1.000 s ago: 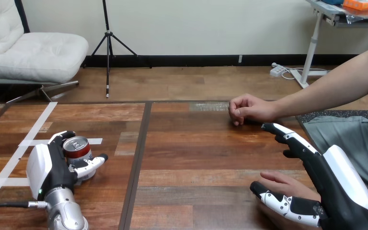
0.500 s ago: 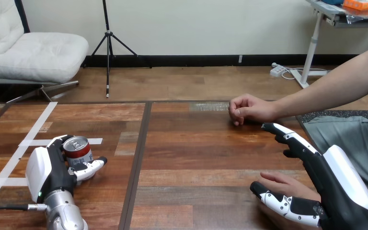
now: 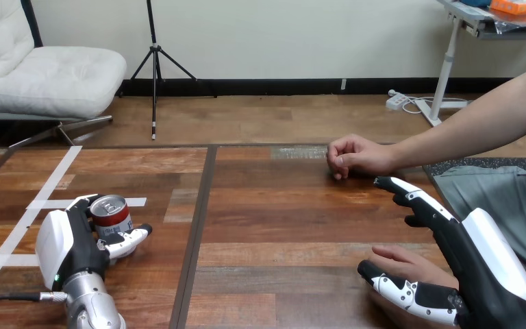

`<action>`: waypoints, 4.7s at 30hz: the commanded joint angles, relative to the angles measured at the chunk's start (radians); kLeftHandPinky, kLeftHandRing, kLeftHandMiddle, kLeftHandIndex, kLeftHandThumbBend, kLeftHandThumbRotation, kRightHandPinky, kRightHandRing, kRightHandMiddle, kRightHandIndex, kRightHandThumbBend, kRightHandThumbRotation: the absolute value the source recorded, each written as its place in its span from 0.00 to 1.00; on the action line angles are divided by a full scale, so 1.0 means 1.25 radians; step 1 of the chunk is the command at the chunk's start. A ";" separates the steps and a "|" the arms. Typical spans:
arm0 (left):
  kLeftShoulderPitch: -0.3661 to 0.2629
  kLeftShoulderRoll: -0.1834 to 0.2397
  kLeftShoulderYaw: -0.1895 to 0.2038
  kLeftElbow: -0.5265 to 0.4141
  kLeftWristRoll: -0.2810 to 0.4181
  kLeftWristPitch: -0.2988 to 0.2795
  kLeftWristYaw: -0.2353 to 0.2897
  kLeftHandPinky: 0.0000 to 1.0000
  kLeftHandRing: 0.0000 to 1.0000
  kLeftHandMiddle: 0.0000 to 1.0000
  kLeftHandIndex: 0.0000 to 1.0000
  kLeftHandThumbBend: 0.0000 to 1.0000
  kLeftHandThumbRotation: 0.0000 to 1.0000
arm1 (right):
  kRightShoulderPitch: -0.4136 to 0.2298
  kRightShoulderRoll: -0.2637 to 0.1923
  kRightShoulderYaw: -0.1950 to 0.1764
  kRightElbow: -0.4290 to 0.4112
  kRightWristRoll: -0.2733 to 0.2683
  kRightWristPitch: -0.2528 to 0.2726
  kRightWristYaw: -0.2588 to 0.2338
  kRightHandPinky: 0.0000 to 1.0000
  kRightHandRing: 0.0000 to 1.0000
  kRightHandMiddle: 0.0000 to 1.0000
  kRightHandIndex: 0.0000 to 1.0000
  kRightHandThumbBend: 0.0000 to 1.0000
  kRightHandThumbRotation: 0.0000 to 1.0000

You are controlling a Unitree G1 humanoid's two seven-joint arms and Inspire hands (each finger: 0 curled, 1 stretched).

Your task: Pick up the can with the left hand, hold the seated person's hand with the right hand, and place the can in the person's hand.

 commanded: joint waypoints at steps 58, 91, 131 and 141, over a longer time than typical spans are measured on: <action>-0.078 0.016 -0.003 0.034 0.013 -0.028 0.068 0.44 0.50 0.53 0.51 0.62 0.00 | -0.015 -0.001 -0.011 -0.033 0.002 -0.018 -0.012 0.80 0.89 0.91 0.88 0.53 0.00; -0.080 0.019 0.010 0.035 -0.005 -0.085 0.063 0.38 0.44 0.48 0.51 0.63 0.00 | -0.020 0.003 -0.007 -0.034 -0.004 -0.003 -0.009 0.80 0.90 0.92 0.89 0.53 0.00; -0.074 0.008 -0.007 0.008 0.013 -0.117 0.071 0.42 0.46 0.48 0.49 0.65 0.00 | -0.039 0.000 -0.008 -0.017 -0.004 -0.014 -0.015 0.80 0.89 0.91 0.88 0.55 0.00; -0.066 -0.001 -0.018 -0.012 0.025 -0.124 0.074 0.42 0.45 0.48 0.49 0.65 0.00 | -0.040 0.000 -0.008 -0.018 -0.008 -0.013 -0.017 0.80 0.89 0.91 0.88 0.55 0.00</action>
